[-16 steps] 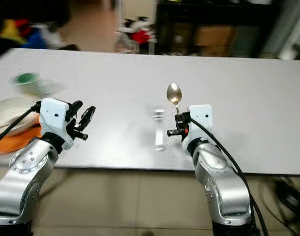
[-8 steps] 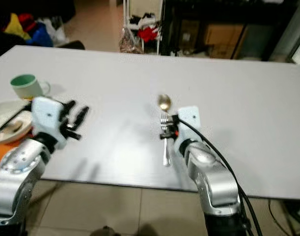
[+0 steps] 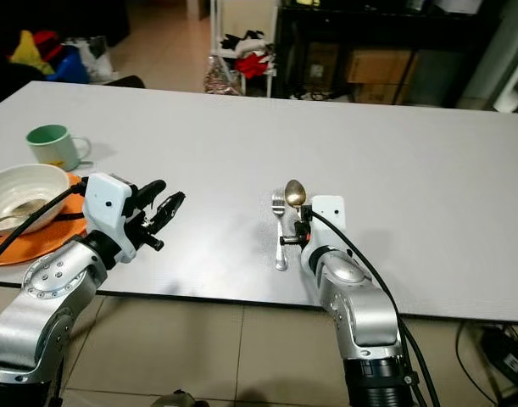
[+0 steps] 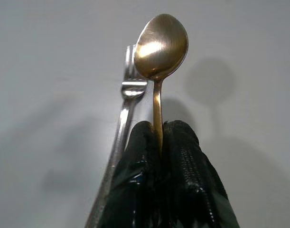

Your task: Setting the table

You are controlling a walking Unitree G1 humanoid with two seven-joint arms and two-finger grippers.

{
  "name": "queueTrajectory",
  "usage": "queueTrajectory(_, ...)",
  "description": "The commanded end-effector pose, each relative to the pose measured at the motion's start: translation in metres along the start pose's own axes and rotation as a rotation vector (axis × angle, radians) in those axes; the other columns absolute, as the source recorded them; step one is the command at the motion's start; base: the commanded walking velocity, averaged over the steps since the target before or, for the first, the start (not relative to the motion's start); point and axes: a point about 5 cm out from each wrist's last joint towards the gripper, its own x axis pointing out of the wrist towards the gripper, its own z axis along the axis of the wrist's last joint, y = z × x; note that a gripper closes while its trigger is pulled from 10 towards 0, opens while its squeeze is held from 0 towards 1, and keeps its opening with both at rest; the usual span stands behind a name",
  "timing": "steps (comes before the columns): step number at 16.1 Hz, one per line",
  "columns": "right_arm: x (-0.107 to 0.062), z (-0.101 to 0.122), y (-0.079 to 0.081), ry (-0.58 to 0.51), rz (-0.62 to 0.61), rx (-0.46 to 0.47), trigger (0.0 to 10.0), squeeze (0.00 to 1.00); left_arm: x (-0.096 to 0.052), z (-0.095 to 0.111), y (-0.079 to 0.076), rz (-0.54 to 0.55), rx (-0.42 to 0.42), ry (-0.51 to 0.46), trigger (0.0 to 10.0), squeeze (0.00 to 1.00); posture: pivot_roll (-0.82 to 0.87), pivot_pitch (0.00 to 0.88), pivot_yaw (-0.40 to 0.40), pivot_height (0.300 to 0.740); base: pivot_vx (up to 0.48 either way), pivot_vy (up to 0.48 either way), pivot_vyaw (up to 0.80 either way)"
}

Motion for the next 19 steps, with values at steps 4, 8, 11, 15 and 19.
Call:
queueTrajectory(4,0.001,0.007,-0.001,-0.028,-0.011,-0.002,10.0,0.0,0.002,0.003,0.0,-0.009,0.004,-0.012,10.0,0.0,0.16,0.0,0.017,0.74,0.0,0.0,0.0)
queueTrajectory(8,0.001,0.007,-0.001,-0.028,-0.011,-0.002,10.0,0.0,0.002,0.003,0.0,-0.009,0.004,-0.012,10.0,0.0,0.16,0.0,0.017,0.74,0.0,0.0,0.0)
queueTrajectory(11,0.001,0.007,-0.001,-0.028,-0.011,-0.002,10.0,0.0,0.002,0.003,0.0,-0.009,0.004,-0.012,10.0,0.0,0.16,0.0,0.017,0.74,0.0,0.0,0.0)
queueTrajectory(15,0.017,-0.011,-0.013,0.027,-0.054,-0.02,10.0,0.0,-0.005,-0.007,-0.016,-0.265,0.052,0.057,10.0,0.0,0.17,0.0,0.054,0.74,0.0,0.0,0.0)
queueTrajectory(19,0.021,-0.012,-0.02,0.031,-0.066,-0.048,10.0,0.0,-0.008,-0.012,-0.022,-0.344,0.045,0.083,10.0,0.0,0.16,0.0,0.046,0.74,0.0,0.0,0.0)
